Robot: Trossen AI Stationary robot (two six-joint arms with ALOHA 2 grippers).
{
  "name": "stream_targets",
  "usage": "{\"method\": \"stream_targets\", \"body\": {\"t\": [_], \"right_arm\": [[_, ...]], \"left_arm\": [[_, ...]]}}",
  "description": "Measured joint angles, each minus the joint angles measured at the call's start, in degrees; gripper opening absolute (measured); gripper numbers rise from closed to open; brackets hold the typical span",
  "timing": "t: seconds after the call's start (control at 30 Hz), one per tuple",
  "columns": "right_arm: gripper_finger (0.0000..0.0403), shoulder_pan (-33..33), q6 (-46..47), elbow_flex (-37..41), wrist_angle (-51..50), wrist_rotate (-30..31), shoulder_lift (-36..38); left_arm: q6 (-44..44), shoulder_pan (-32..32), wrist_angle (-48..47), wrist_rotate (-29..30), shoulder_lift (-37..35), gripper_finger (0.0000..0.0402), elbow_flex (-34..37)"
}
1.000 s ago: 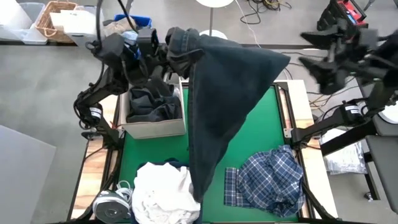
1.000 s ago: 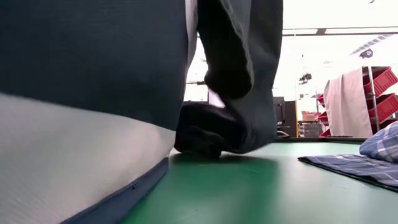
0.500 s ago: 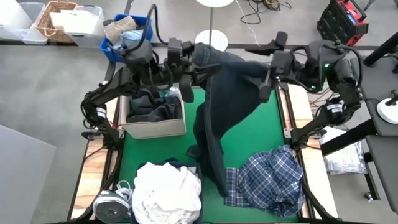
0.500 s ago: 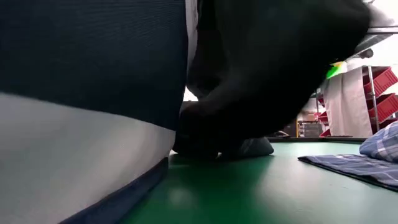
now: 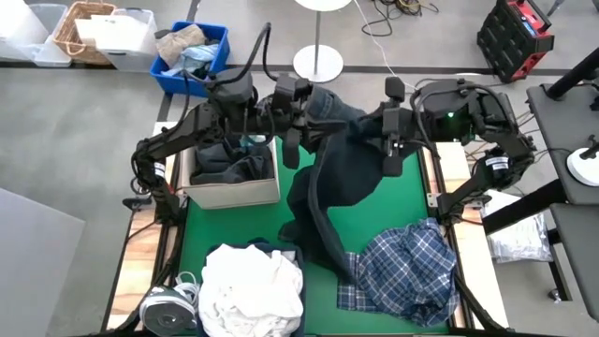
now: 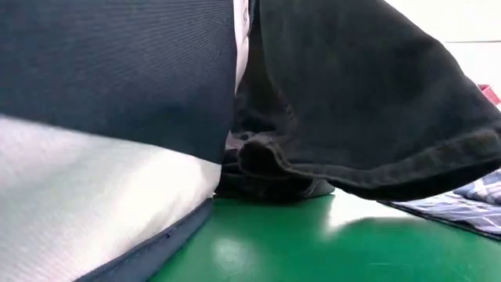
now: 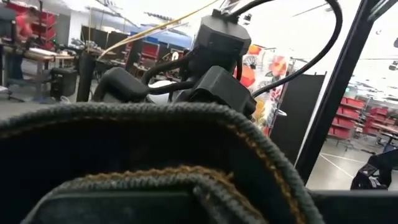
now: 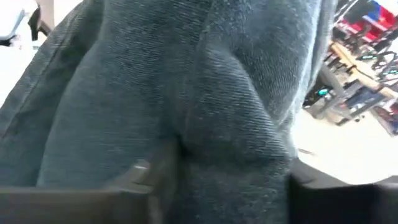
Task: Sort clothes
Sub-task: Put the dark long pants into the white laundry organizer
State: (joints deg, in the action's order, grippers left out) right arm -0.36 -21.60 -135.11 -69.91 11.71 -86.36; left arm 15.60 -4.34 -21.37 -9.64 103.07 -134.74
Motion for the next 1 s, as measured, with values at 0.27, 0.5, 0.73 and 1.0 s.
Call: {"method": "stream_targets", "body": {"t": [0.27, 0.5, 0.73, 1.0], "right_arm": [[0.0016, 0.6, -4.0, 0.3, 0.6, -0.1, 1.6], [0.0012, 0.6, -4.1, 0.3, 4.8, 0.7, 4.1], [0.0011, 1.3, -5.2, 0.3, 7.6, 6.9, 4.1], [0.0010, 2.8, -6.0, 0.2, 7.5, 18.3, 5.7]], "left_arm": [[-0.1, -0.3, -7.4, 1.7, -1.6, 0.0054, -0.3], [-0.7, -0.6, -16.2, 1.5, -4.0, 0.0132, -0.5], [-6.8, -0.7, -26.2, 1.5, -7.0, 0.0243, -0.3], [-11.5, -0.7, -40.8, 16.0, -15.1, 0.0261, -0.3]]}}
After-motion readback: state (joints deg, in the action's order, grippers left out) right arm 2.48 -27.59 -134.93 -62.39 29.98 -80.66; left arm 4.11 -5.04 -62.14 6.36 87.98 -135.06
